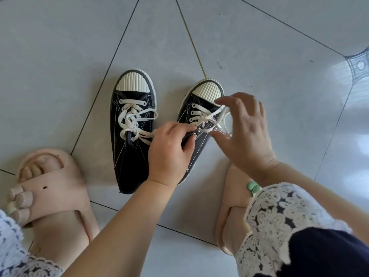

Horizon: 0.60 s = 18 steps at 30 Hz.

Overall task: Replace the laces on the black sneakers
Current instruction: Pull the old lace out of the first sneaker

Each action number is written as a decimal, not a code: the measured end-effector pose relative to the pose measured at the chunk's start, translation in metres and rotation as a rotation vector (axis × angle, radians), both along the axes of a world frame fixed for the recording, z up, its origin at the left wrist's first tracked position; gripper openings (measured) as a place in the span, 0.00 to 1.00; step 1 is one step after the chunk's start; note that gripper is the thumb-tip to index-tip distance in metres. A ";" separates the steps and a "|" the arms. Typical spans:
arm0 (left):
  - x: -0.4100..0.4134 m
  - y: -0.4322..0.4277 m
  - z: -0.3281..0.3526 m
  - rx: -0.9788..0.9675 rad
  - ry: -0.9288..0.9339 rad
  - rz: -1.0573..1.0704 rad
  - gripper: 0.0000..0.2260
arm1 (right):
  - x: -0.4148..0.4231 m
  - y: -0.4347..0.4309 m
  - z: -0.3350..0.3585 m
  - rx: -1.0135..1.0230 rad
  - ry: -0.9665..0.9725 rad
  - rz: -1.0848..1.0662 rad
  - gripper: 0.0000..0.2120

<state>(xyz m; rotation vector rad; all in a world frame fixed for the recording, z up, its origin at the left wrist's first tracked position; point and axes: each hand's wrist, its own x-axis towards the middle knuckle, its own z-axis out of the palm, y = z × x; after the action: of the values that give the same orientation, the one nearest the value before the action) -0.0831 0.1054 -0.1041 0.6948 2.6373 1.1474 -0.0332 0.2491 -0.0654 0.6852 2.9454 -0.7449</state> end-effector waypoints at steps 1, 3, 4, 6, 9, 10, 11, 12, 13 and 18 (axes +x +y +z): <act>0.000 0.000 0.000 0.006 -0.001 -0.003 0.06 | 0.000 -0.005 -0.002 0.018 0.023 0.026 0.20; 0.000 -0.001 0.000 0.014 -0.004 -0.010 0.07 | 0.000 -0.010 -0.007 0.023 -0.005 0.079 0.12; 0.000 -0.001 0.000 0.015 -0.005 -0.010 0.07 | 0.001 -0.011 -0.010 0.029 -0.034 0.098 0.10; 0.000 0.000 0.000 0.016 -0.007 -0.002 0.07 | 0.000 -0.010 -0.015 0.058 -0.060 0.113 0.07; 0.000 0.000 0.000 0.010 -0.005 0.004 0.07 | -0.005 -0.003 -0.018 0.073 0.006 0.118 0.03; 0.000 0.000 0.000 0.009 -0.001 0.002 0.07 | -0.006 0.002 -0.016 0.065 0.023 0.098 0.02; 0.000 0.000 0.001 0.012 0.002 -0.002 0.06 | -0.005 0.010 -0.013 0.056 0.040 0.047 0.02; 0.000 0.000 0.001 0.015 0.001 -0.004 0.06 | -0.003 0.022 -0.010 0.050 0.052 -0.034 0.03; 0.000 0.000 0.002 0.016 -0.001 -0.005 0.06 | 0.000 0.035 -0.007 0.051 0.062 -0.134 0.04; 0.000 0.001 0.002 0.002 0.008 0.003 0.06 | 0.011 0.068 -0.002 0.091 -0.105 -0.359 0.07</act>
<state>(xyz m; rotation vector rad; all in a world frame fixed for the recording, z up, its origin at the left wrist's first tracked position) -0.0830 0.1063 -0.1020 0.6970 2.6457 1.1501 -0.0218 0.3174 -0.0674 1.2413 2.8061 -0.5708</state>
